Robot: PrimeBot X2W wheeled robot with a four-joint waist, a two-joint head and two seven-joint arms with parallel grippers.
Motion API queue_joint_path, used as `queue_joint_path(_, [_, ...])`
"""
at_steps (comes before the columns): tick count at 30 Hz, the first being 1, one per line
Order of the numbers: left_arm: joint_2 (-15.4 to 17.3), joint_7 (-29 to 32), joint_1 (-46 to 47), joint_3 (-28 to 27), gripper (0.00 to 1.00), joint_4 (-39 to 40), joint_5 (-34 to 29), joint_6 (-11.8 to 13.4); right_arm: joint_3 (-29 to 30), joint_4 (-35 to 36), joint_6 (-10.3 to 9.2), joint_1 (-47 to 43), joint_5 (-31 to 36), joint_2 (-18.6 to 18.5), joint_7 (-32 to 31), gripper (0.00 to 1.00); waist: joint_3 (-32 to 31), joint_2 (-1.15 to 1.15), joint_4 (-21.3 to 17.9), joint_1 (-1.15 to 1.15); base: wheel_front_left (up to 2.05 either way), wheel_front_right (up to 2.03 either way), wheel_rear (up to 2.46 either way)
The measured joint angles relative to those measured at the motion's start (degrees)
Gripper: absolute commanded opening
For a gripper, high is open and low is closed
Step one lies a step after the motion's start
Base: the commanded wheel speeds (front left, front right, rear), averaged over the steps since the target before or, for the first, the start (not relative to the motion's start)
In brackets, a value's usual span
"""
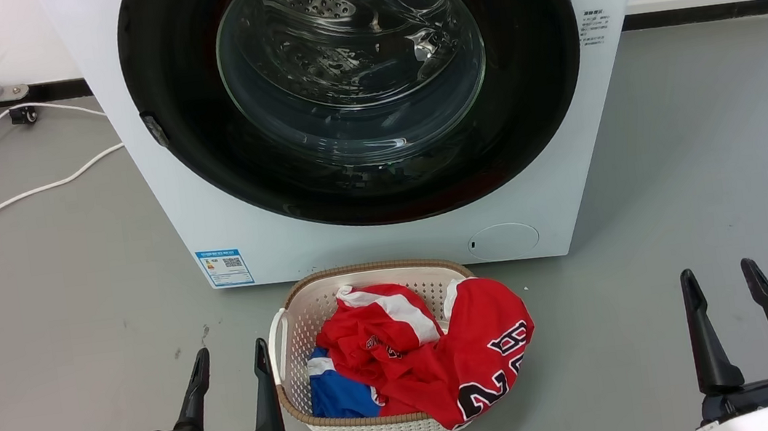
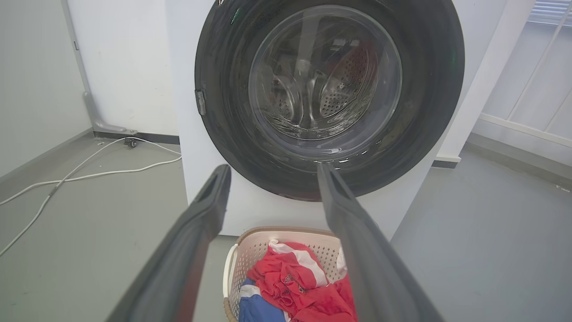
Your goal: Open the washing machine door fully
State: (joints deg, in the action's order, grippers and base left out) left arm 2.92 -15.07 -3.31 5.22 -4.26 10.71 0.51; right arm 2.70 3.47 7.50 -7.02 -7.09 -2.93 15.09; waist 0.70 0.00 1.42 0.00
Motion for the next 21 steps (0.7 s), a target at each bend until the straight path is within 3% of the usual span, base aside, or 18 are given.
queue_joint_path(2, [0.00,0.00,0.00,-0.01,1.00,0.00,-0.03,0.02,-0.11,-0.04,0.00,0.00,-0.01,0.00,0.00,1.00,-0.03,0.00,-0.02,0.00,0.00,0.00,0.00])
queue_joint_path(3, [0.00,0.00,0.00,0.00,1.00,0.01,-0.04,0.04,-0.12,-0.01,0.00,0.00,0.00,0.00,0.00,0.49,-0.05,0.00,-0.03,0.00,0.00,0.00,0.00])
queue_joint_path(4, [0.00,0.00,0.00,-0.03,1.00,0.01,-0.04,0.05,-0.12,0.01,0.00,0.00,0.00,0.00,-0.01,0.20,-0.07,0.00,-0.05,0.00,0.00,0.00,0.00])
queue_joint_path(5, [0.00,0.01,0.00,-0.01,1.00,0.01,-0.03,0.05,-0.15,0.01,0.00,0.00,-0.03,0.00,0.00,0.00,-0.09,0.00,-0.08,0.00,0.00,0.00,0.00])
queue_joint_path(10, [-0.01,0.00,0.00,-0.08,1.00,0.00,0.00,0.05,0.70,-0.16,0.00,0.01,-2.33,0.03,0.00,0.00,-0.14,0.00,-0.21,0.00,0.00,0.00,0.00])
queue_joint_path(16, [0.00,0.00,0.00,-0.09,1.00,-0.15,0.15,0.02,2.10,-4.21,-0.01,0.51,-27.59,0.02,0.00,0.00,-0.37,0.00,-0.34,0.00,0.00,0.00,0.00])
queue_joint_path(21, [0.00,0.00,-0.01,-0.16,1.00,-0.24,0.23,0.01,-0.64,-6.88,-0.01,1.19,-48.48,0.15,0.00,0.00,-0.55,0.00,-0.45,0.00,0.00,0.00,0.00])
